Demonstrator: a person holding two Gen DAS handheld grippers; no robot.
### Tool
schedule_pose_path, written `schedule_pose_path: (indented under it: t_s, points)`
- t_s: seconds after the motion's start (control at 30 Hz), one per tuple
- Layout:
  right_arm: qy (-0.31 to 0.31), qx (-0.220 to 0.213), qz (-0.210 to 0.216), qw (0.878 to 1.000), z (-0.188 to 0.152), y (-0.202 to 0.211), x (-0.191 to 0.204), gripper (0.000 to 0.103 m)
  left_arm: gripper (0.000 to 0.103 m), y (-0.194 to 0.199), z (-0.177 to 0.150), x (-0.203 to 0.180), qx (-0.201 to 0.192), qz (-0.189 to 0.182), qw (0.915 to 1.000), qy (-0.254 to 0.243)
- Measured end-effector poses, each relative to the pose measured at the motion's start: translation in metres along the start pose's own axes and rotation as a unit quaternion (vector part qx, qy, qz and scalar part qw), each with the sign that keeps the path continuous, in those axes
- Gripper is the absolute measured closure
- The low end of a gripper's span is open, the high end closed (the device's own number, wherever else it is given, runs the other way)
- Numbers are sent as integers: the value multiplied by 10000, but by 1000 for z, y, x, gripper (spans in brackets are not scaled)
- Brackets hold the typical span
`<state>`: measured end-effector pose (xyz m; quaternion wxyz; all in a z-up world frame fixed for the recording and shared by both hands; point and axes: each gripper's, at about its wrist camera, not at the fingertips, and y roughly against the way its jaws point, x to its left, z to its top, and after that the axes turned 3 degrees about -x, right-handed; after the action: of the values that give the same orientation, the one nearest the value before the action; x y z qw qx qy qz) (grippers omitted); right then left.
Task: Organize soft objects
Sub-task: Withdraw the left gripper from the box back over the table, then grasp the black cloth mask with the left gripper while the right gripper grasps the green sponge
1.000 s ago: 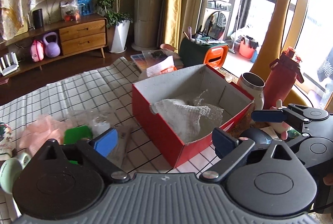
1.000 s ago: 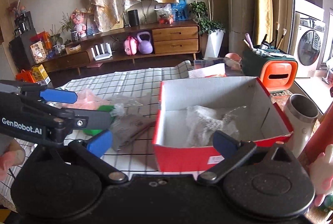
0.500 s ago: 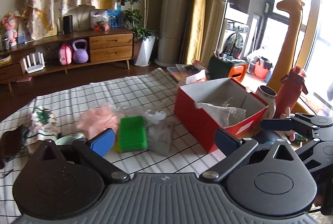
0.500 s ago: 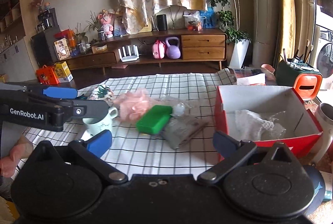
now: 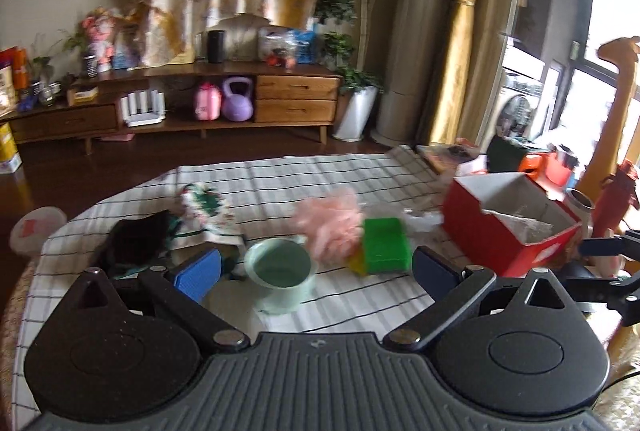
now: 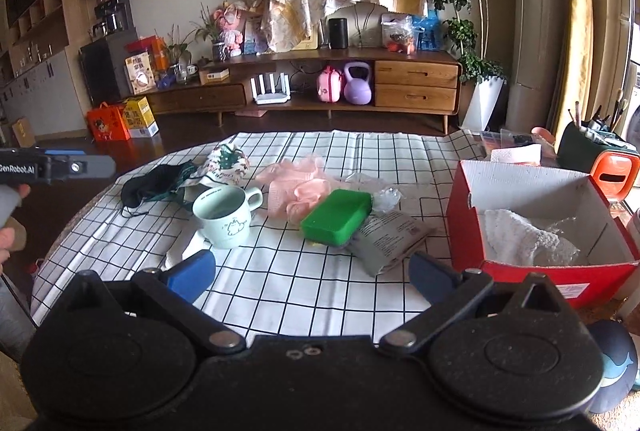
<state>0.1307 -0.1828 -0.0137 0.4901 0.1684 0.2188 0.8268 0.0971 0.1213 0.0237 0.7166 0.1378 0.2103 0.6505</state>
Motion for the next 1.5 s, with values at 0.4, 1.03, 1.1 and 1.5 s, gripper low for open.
schedule_pose_path:
  t_s: [0.4,1.03,1.1,1.5]
  points:
    - [-57,391,274,9988,2,-82,7,1,0,-33,-8,113,-23,1267,9889,780]
    - [-262,835,-164,9960,16,-204,-6,5,1,-156,-16,237,521,2228,9597,1632]
    - [-255,856,-214,9958,18,-215,-4,5,1,-166,-18,243,547,2294,9578,1644]
    - [84,1104,-704,9914,21,-273,7,6,2,-222,-31,268,819,2474,9532,1532]
